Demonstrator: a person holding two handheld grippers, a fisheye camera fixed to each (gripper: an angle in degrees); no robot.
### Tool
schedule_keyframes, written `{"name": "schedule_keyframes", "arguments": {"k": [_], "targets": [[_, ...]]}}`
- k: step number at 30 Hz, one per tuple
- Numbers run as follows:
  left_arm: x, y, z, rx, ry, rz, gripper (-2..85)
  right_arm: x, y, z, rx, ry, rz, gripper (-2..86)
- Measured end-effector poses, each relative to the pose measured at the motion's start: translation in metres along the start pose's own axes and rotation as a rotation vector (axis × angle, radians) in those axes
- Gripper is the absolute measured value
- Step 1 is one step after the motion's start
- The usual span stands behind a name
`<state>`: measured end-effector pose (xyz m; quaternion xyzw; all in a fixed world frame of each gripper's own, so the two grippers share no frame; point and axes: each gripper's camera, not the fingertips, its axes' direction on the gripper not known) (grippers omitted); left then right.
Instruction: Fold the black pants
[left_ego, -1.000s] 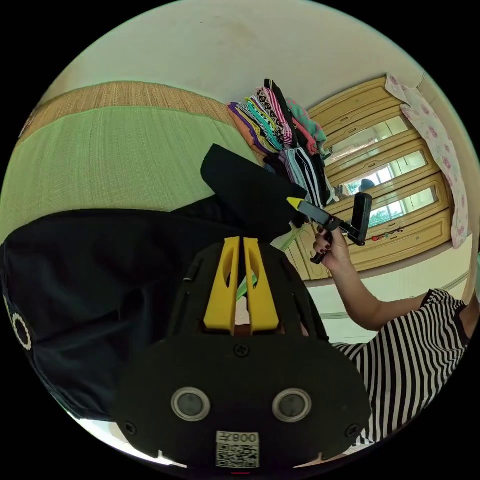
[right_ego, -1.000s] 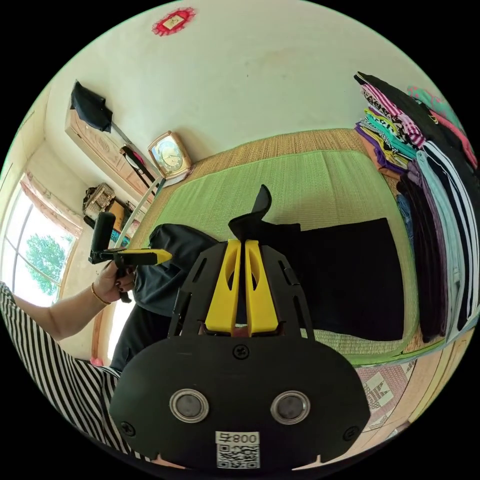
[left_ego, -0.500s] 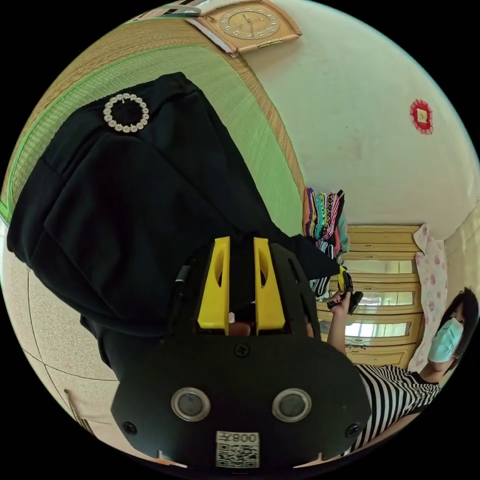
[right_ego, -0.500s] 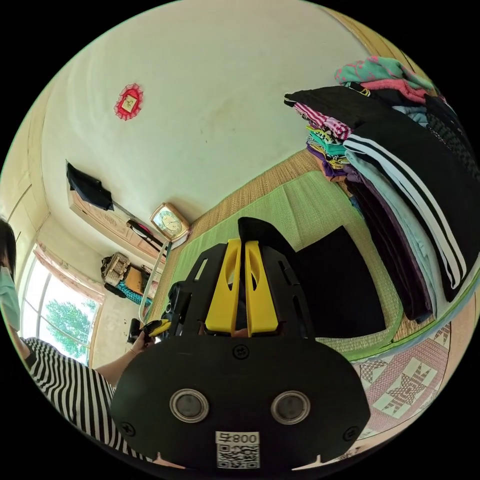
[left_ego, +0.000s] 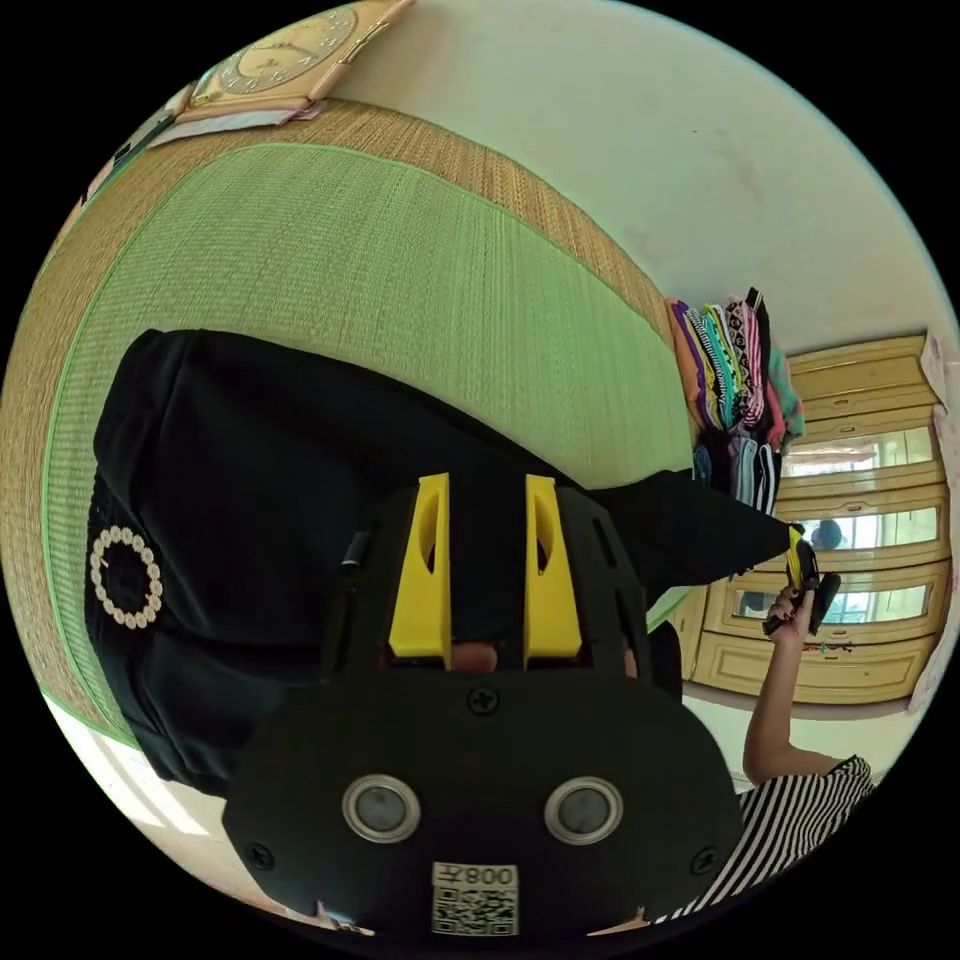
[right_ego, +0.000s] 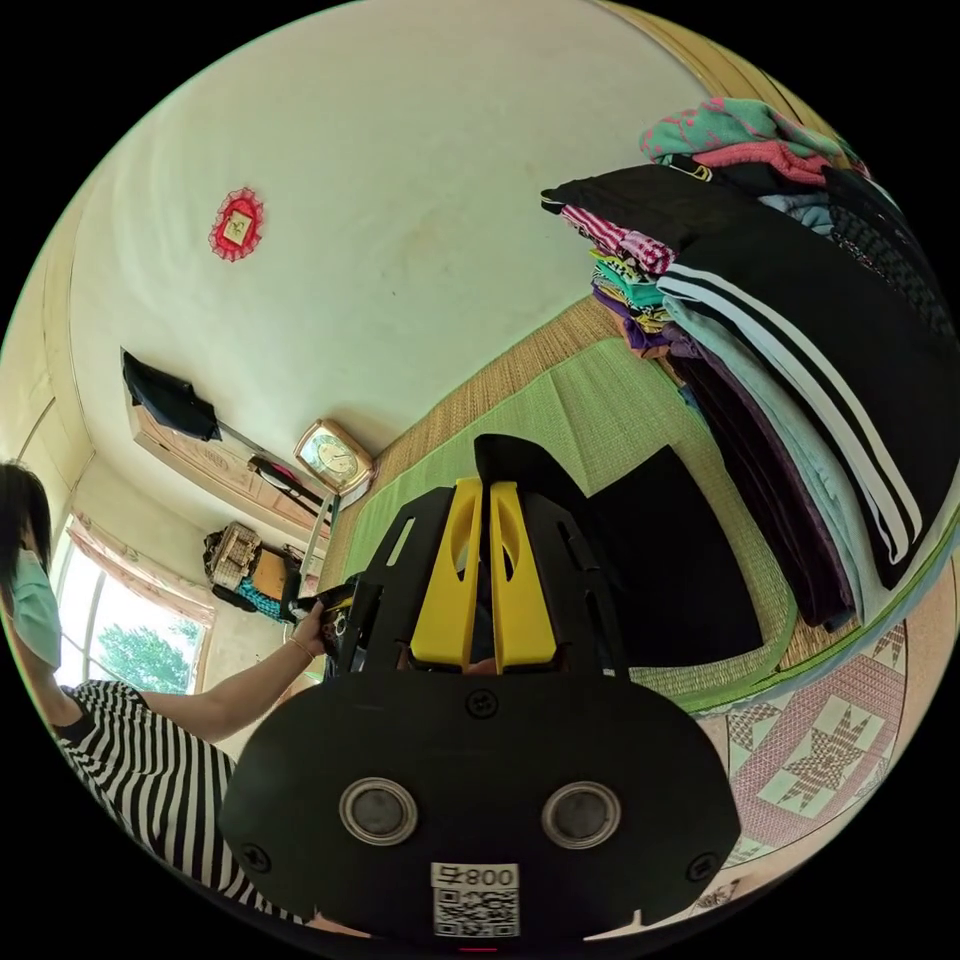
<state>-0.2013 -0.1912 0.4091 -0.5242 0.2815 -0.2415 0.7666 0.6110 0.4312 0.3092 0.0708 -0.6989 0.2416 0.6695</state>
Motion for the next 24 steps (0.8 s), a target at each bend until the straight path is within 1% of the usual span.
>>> {"name": "schedule_keyframes", "arguments": {"k": [3, 6, 8, 10, 14, 20, 22, 24], "targets": [[-0.01, -0.014, 0.005, -0.024, -0.045, -0.08, 10.0, 0.002, -0.006, 0.0, 0.006, -0.017, 0.009, 0.5], [-0.021, -0.019, 0.01, -0.047, -0.072, -0.157, 7.1, 0.004, -0.012, 0.002, 0.004, -0.019, 0.014, 0.6], [-0.026, -0.018, 0.008, -0.039, -0.105, -0.153, 4.5, 0.004, -0.016, 0.005, 0.007, -0.024, 0.019, 0.6], [-0.033, -0.016, 0.005, -0.033, -0.089, -0.14, 2.6, 0.006, -0.02, 0.009, 0.013, -0.033, 0.028, 0.6], [-0.041, -0.007, -0.005, 0.004, -0.08, -0.108, 1.3, 0.007, -0.027, 0.014, 0.028, -0.04, 0.045, 0.6], [-0.06, 0.021, -0.06, 0.217, 0.096, -0.062, 0.6, -0.005, -0.046, 0.01, 0.107, -0.082, 0.031, 0.6], [-0.075, 0.03, -0.087, 0.319, 0.159, -0.09, 0.5, -0.011, -0.069, 0.014, 0.13, -0.079, 0.032, 0.7], [-0.087, 0.03, -0.102, 0.385, 0.19, -0.127, 0.5, -0.016, -0.097, 0.023, 0.151, -0.042, 0.033, 0.8]]}}
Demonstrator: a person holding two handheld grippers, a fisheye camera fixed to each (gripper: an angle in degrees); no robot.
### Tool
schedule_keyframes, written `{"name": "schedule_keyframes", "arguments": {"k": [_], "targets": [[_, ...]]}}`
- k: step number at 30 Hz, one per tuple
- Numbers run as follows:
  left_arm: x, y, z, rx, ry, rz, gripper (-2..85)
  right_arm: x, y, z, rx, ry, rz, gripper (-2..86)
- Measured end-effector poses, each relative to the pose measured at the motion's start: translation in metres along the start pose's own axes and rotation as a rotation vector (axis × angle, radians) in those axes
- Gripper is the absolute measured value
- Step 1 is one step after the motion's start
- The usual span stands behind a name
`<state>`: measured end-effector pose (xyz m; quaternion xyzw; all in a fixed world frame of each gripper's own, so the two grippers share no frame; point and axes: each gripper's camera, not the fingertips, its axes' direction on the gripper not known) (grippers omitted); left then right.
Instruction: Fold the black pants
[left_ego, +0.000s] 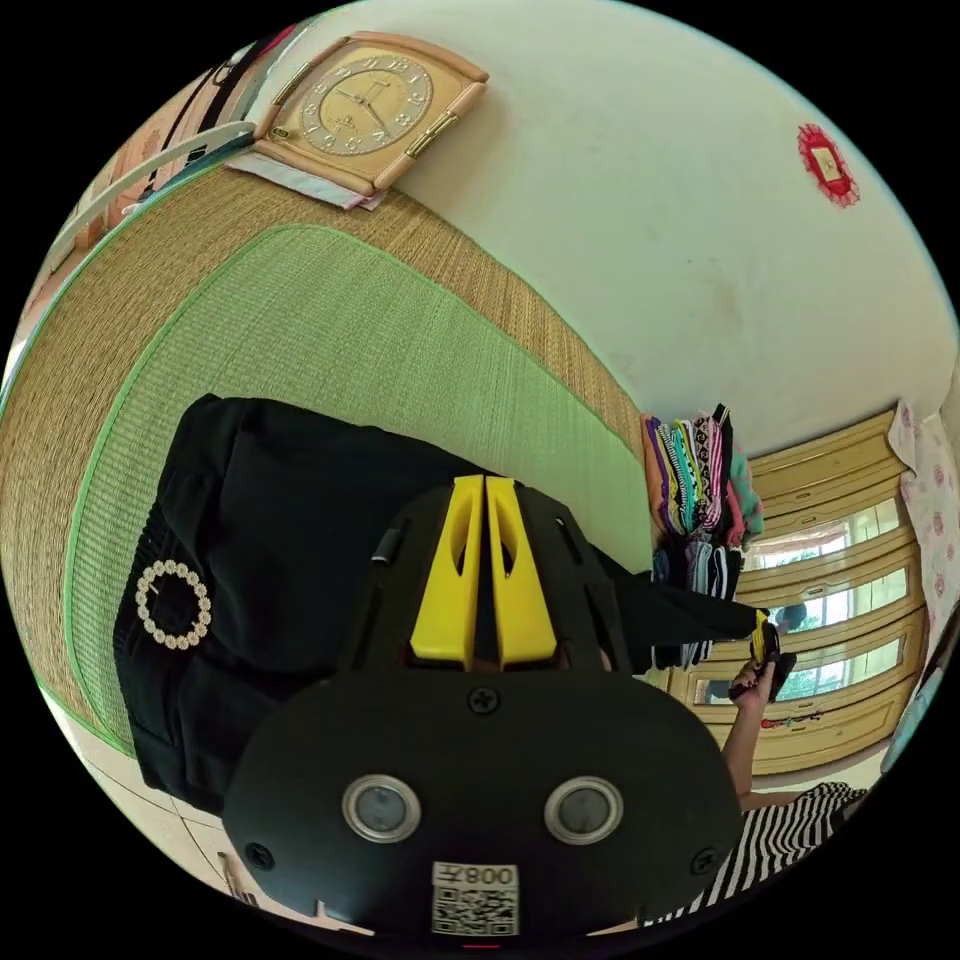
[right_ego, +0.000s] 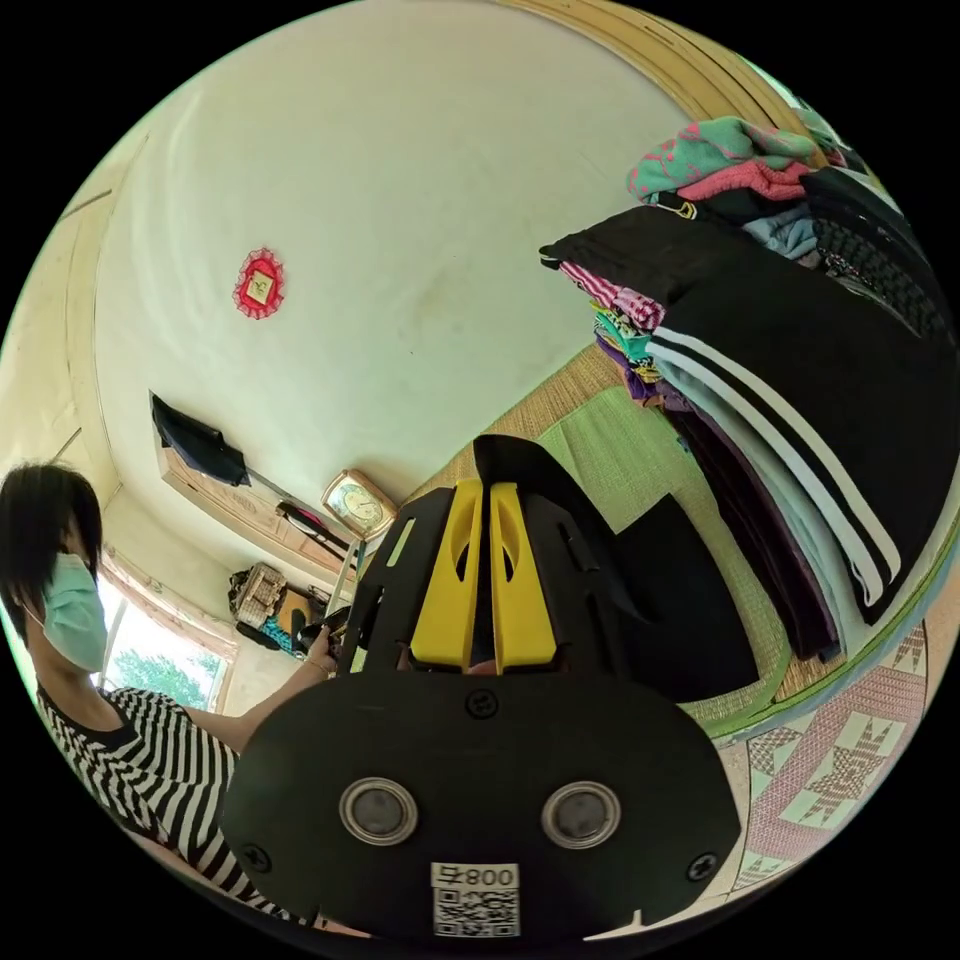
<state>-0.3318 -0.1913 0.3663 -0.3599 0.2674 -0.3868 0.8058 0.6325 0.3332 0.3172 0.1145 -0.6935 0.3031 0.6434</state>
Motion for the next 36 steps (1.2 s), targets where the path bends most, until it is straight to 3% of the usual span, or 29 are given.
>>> {"name": "schedule_keyframes", "arguments": {"k": [5, 7, 9, 14, 19, 25, 36], "targets": [[-0.014, -0.023, -0.001, 0.013, -0.046, -0.038, 1.1, -0.013, -0.106, 0.096, -0.113, 0.045, -0.034, 1.9], [-0.019, -0.026, 0.008, -0.02, -0.099, -0.068, 1.9, -0.015, -0.14, 0.162, -0.264, 0.299, -0.011, 2.9], [-0.021, -0.023, 0.01, -0.028, -0.123, -0.058, 3.0, -0.012, -0.146, 0.202, -0.359, 0.417, 0.004, 3.9], [-0.028, 0.0, 0.005, -0.06, -0.071, 0.047, 5.4, -0.024, -0.104, 0.268, -0.424, 0.316, -0.144, 3.4], [-0.053, 0.034, -0.01, -0.139, -0.277, 0.091, 4.6, -0.013, -0.034, 0.352, -0.65, 0.411, -0.263, 0.8], [-0.085, 0.045, -0.001, -0.251, -0.538, 0.046, 1.1, 0.012, -0.004, 0.407, -0.743, 0.514, -0.265, -0.2], [-0.098, 0.015, 0.003, -0.214, -0.526, 0.06, 0.1, 0.039, 0.006, 0.449, -0.719, 0.477, -0.144, -0.4]]}}
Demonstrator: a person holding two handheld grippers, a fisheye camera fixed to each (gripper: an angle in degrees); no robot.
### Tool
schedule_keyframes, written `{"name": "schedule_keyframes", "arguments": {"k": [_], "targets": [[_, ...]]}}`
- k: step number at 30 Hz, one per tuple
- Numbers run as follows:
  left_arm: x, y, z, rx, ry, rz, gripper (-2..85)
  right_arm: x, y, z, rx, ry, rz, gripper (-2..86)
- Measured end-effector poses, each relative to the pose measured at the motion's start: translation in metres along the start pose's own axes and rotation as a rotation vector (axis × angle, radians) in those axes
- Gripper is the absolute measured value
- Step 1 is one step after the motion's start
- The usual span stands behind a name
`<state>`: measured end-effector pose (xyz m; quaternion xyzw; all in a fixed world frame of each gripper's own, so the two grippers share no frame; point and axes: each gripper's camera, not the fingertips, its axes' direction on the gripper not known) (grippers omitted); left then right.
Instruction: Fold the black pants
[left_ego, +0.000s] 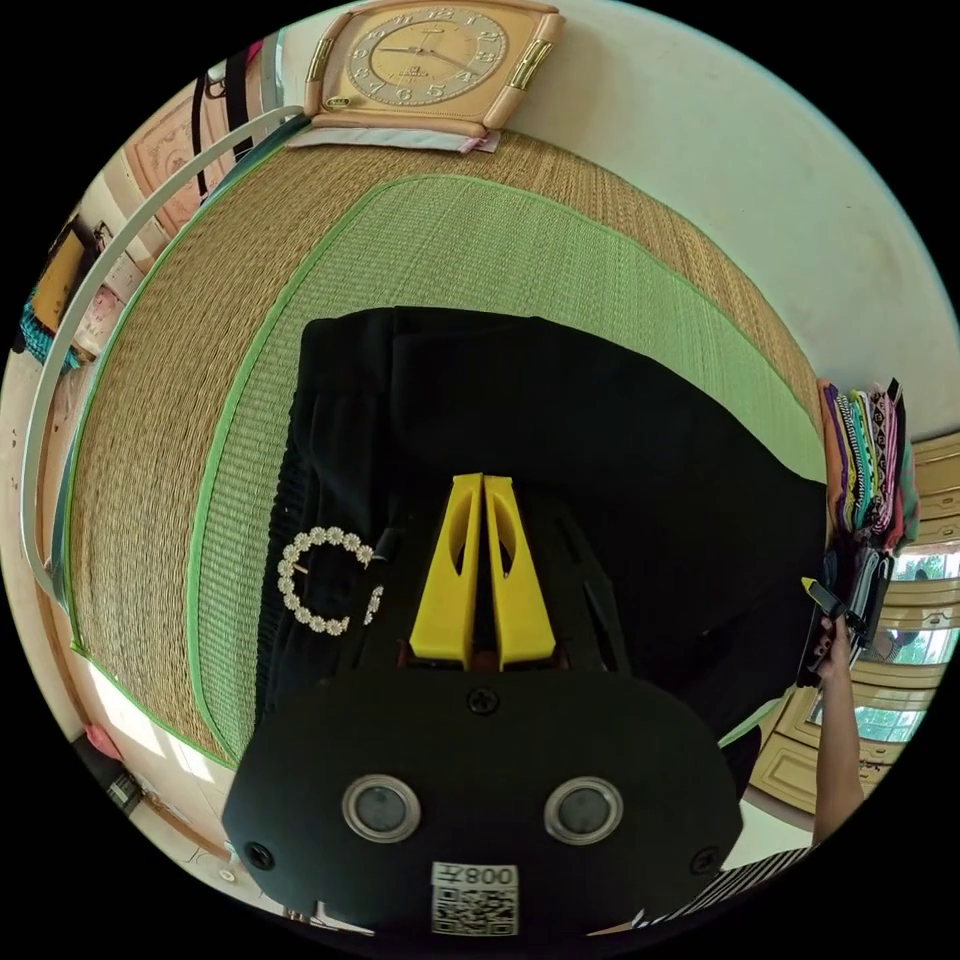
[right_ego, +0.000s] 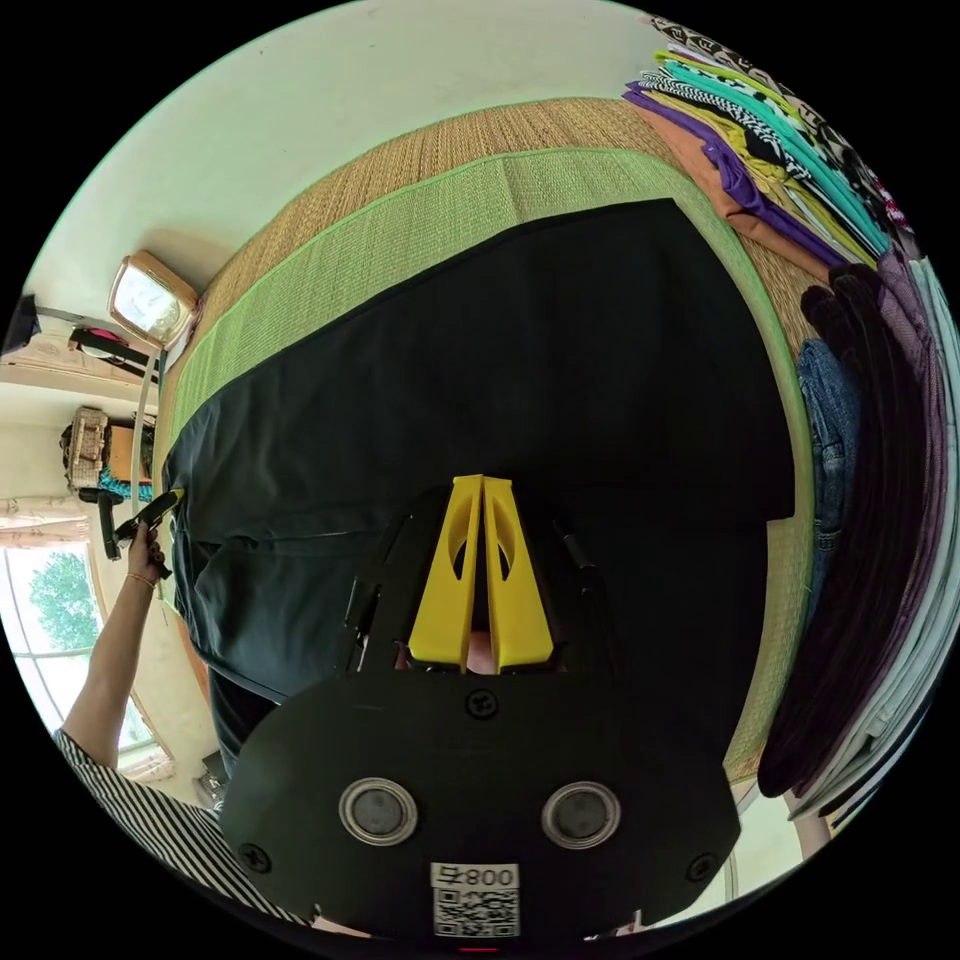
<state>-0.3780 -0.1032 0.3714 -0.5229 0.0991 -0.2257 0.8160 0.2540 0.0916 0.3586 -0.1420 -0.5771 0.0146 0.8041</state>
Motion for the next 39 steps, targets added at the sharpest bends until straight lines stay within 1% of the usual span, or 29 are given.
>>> {"name": "schedule_keyframes", "arguments": {"k": [3, 5, 7, 8, 10, 11, 13, 15, 16, 18, 24, 27, 29, 31, 34, 39], "targets": [[-0.002, 0.013, -0.009, 0.044, 0.009, 0.059, 0.1, -0.014, 0.003, 0.002, 0.037, 0.013, -0.039, -0.4], [-0.008, 0.032, -0.016, 0.067, 0.058, 0.086, 0.1, -0.03, 0.012, 0.002, 0.07, -0.031, -0.09, -0.4], [-0.02, 0.066, -0.024, 0.077, 0.073, 0.108, 0.1, -0.064, 0.03, 0.011, 0.071, -0.112, -0.194, -0.4], [-0.024, 0.075, -0.026, 0.074, 0.067, 0.115, 0.1, -0.074, 0.036, 0.016, 0.06, -0.129, -0.227, -0.4], [-0.038, 0.109, -0.027, 0.043, -0.008, 0.115, 0.1, -0.119, 0.06, 0.042, -0.015, -0.19, -0.364, -0.4], [-0.042, 0.117, -0.027, 0.038, -0.027, 0.105, 0.1, -0.13, 0.065, 0.049, -0.036, -0.198, -0.396, -0.4], [-0.058, 0.139, -0.021, -0.008, -0.054, 0.069, 0.1, -0.166, 0.084, 0.077, -0.097, -0.186, -0.49, -0.5], [-0.068, 0.147, -0.015, -0.04, -0.077, 0.058, 0.1, -0.182, 0.095, 0.101, -0.159, -0.157, -0.526, -0.5], [-0.074, 0.15, -0.015, -0.02, -0.06, 0.064, 0.1, -0.189, 0.102, 0.115, -0.207, -0.142, -0.533, -0.4], [-0.082, 0.148, -0.014, -0.04, -0.052, 0.043, 0.1, -0.19, 0.113, 0.12, -0.18, -0.152, -0.521, -0.4], [-0.101, 0.145, -0.012, -0.031, -0.017, -0.012, 0.1, -0.182, 0.146, 0.136, -0.205, -0.226, -0.509, -0.2], [-0.099, 0.153, -0.012, -0.004, -0.036, -0.028, 0.1, -0.178, 0.15, 0.141, -0.219, -0.25, -0.479, -0.1], [-0.093, 0.159, -0.017, 0.03, -0.06, -0.014, 0.1, -0.18, 0.15, 0.142, -0.226, -0.227, -0.489, 0.0], [-0.082, 0.165, -0.023, 0.09, -0.011, 0.029, 0.1, -0.183, 0.144, 0.136, -0.173, -0.219, -0.505, 0.0], [-0.065, 0.165, -0.025, 0.135, 0.019, 0.083, 0.0, -0.187, 0.126, 0.13, -0.101, -0.24, -0.507, 0.0], [-0.043, 0.142, -0.007, 0.09, 0.083, 0.146, 0.0, -0.204, 0.087, 0.137, -0.031, -0.189, -0.546, 0.0]]}}
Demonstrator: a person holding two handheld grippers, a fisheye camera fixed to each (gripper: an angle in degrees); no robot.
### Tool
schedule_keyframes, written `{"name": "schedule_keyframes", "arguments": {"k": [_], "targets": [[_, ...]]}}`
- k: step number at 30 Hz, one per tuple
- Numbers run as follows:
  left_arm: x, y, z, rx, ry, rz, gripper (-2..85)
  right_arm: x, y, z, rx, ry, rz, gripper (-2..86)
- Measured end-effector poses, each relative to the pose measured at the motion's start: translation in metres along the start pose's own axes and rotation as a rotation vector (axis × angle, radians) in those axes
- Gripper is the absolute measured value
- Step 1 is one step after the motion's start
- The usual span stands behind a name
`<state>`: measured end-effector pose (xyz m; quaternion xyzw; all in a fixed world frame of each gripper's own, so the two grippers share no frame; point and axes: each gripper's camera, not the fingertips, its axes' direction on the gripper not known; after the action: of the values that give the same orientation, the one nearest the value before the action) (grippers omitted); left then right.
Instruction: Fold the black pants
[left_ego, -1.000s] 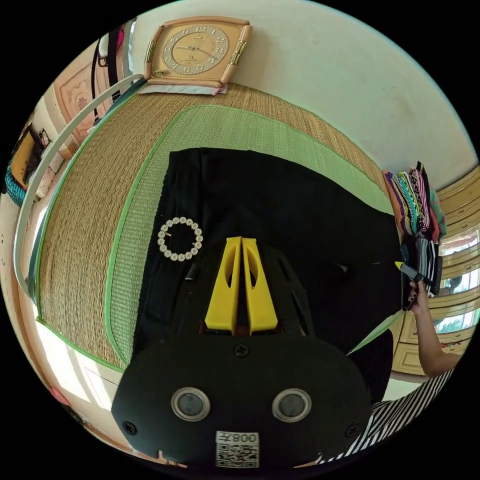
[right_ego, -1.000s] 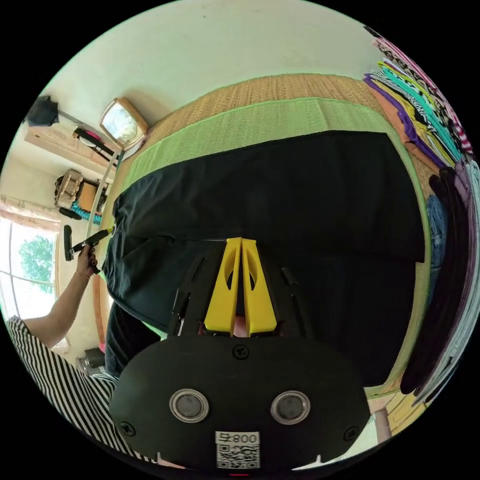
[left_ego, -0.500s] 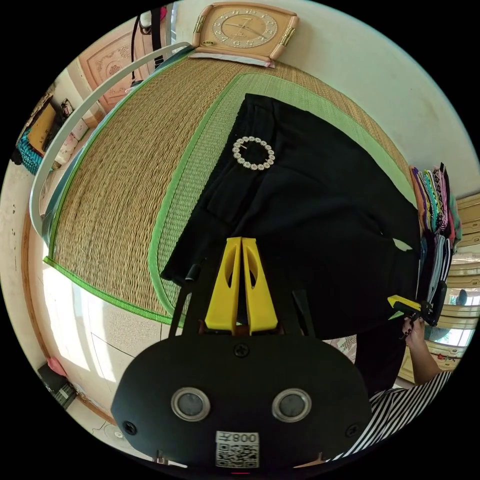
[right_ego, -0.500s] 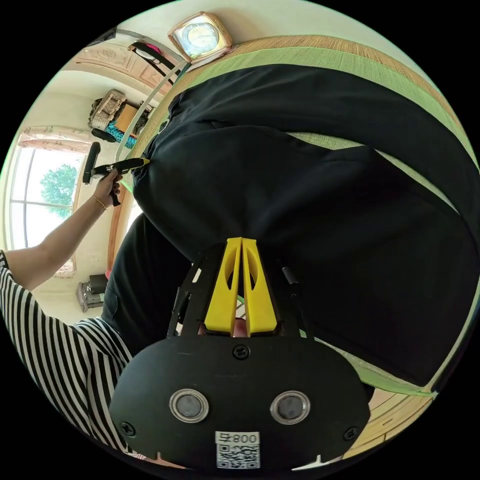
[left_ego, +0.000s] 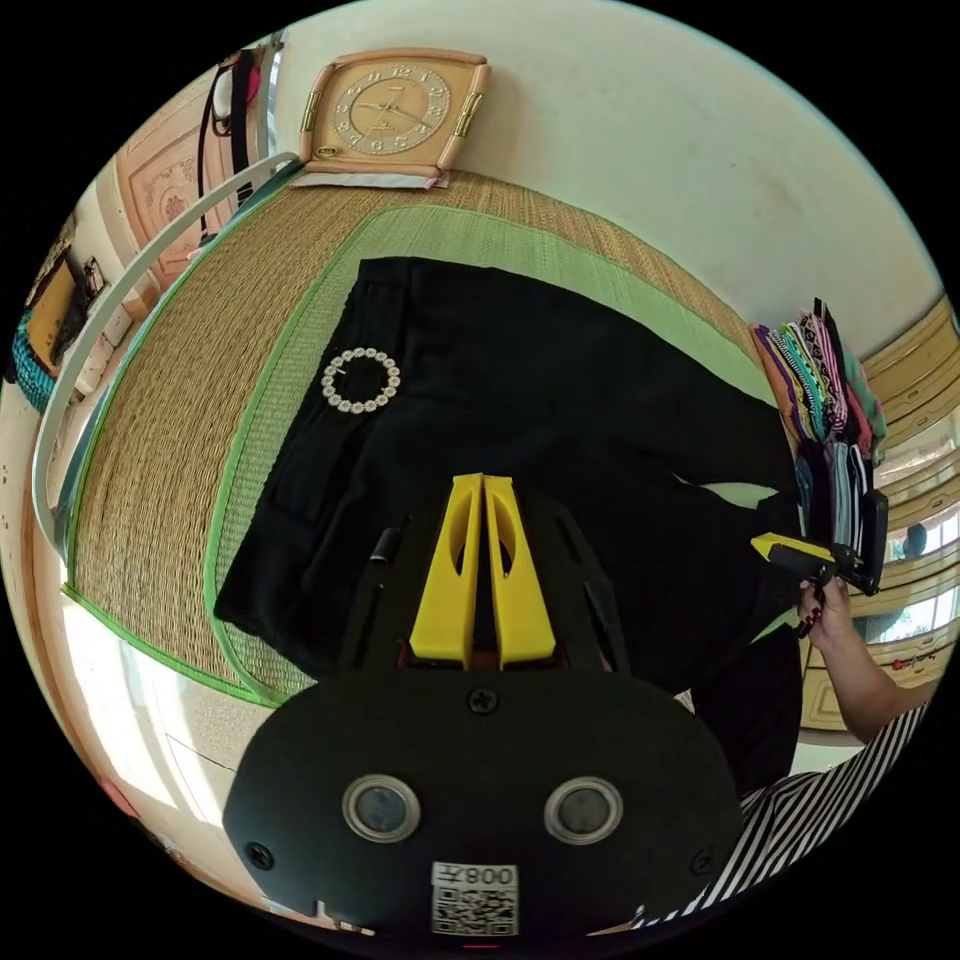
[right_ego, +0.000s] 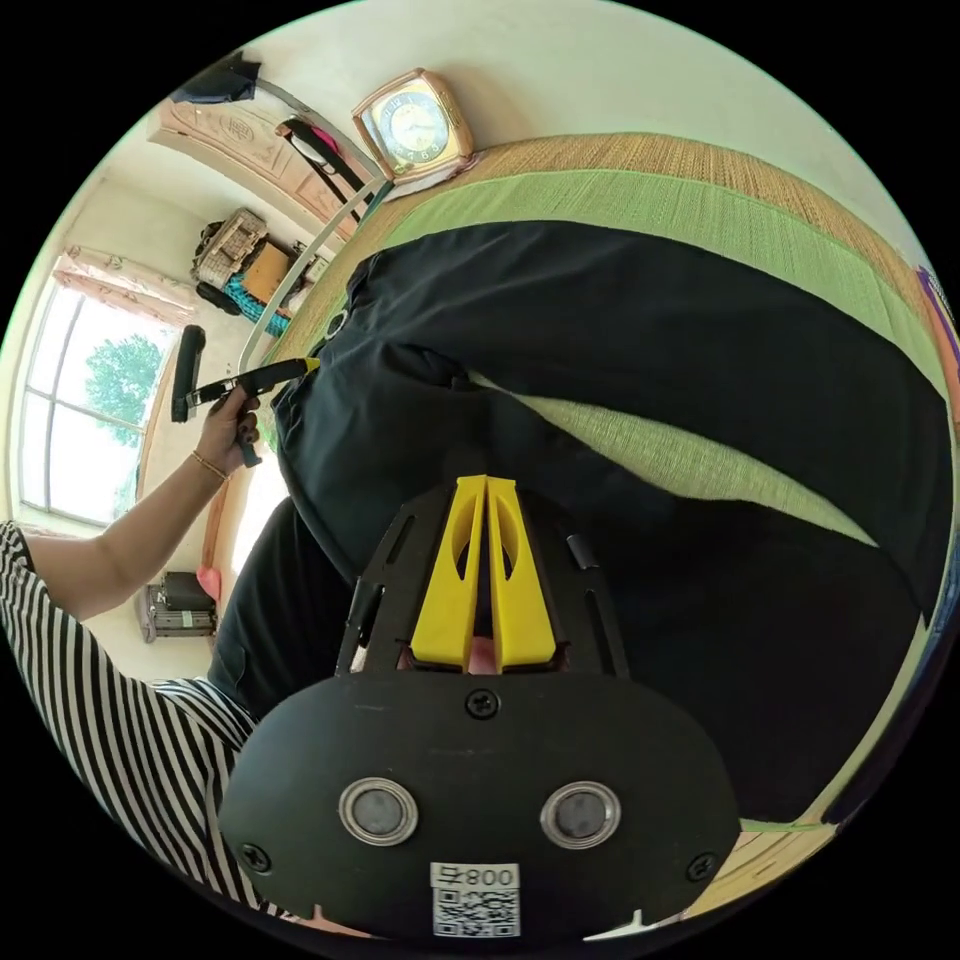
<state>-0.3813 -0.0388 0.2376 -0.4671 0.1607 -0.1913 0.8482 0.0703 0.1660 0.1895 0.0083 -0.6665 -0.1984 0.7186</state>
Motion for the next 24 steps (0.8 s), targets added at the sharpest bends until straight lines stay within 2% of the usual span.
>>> {"name": "schedule_keyframes", "arguments": {"k": [5, 7, 12, 16, 24], "targets": [[0.006, -0.025, 0.019, -0.034, -0.002, -0.014, 0.0, 0.003, -0.044, 0.019, -0.004, 0.012, -0.015, 0.1], [0.005, -0.03, 0.033, -0.116, 0.018, -0.002, 0.0, -0.001, -0.061, 0.031, -0.024, 0.013, -0.045, 0.1], [0.013, -0.021, 0.032, -0.066, 0.04, 0.042, 0.0, -0.004, -0.068, 0.067, -0.125, 0.059, -0.074, -0.1], [0.017, -0.022, 0.033, -0.05, 0.078, 0.038, 0.0, 0.007, -0.06, 0.065, -0.092, -0.018, -0.047, -0.1], [0.046, -0.047, 0.037, -0.056, 0.049, 0.011, 0.0, 0.01, -0.063, 0.055, -0.095, 0.027, -0.014, 0.0]]}}
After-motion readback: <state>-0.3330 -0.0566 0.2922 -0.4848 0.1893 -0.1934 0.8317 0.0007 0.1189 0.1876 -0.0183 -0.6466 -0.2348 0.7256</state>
